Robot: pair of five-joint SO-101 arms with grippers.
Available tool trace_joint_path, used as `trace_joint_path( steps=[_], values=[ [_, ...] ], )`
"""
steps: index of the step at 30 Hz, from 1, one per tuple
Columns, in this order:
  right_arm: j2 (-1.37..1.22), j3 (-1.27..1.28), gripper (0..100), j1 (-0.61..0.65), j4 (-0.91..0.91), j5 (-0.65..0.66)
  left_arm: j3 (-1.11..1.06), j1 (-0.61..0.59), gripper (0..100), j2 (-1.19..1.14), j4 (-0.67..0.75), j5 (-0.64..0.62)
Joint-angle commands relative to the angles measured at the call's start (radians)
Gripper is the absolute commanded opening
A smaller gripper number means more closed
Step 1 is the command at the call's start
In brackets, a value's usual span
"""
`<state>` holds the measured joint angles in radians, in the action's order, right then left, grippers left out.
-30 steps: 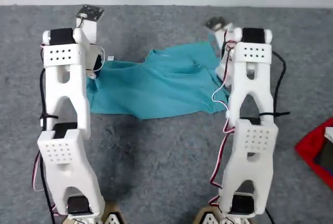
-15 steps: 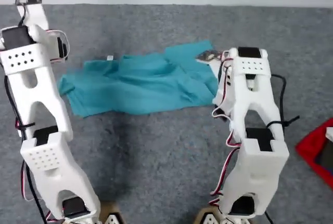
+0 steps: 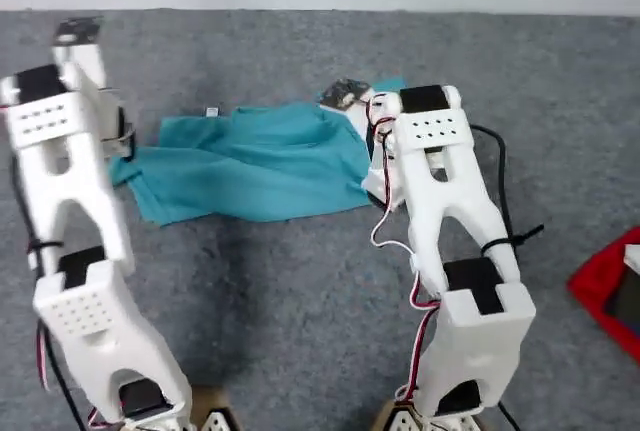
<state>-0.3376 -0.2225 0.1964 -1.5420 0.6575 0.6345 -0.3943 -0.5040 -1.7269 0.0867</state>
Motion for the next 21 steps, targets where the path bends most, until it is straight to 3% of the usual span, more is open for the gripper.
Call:
trace_joint_path(
  steps=[1,7,11,15,19,21],
  values=[
    [0.03,-0.017,13.0,0.005,0.088,0.0,-0.14,-0.08,11,0.18,-0.031,0.114],
    [-0.143,-0.172,21.1,0.004,0.108,-0.002,-0.418,-0.17,11,0.381,-0.029,0.206],
    [-0.286,-0.316,20.3,-0.024,0.065,0.002,-0.564,-0.212,11,0.511,-0.026,0.269],
    [-0.418,-0.456,16.4,-0.05,0.018,0.002,-0.693,-0.216,11,0.611,-0.025,0.29],
    [-0.518,-0.588,0.0,-0.058,-0.035,-0.005,-0.8,-0.215,11,0.68,0.011,0.288],
    [-0.552,-0.643,2.5,-0.077,-0.058,-0.008,-0.849,-0.215,11,0.707,0.035,0.288]
  ],
)
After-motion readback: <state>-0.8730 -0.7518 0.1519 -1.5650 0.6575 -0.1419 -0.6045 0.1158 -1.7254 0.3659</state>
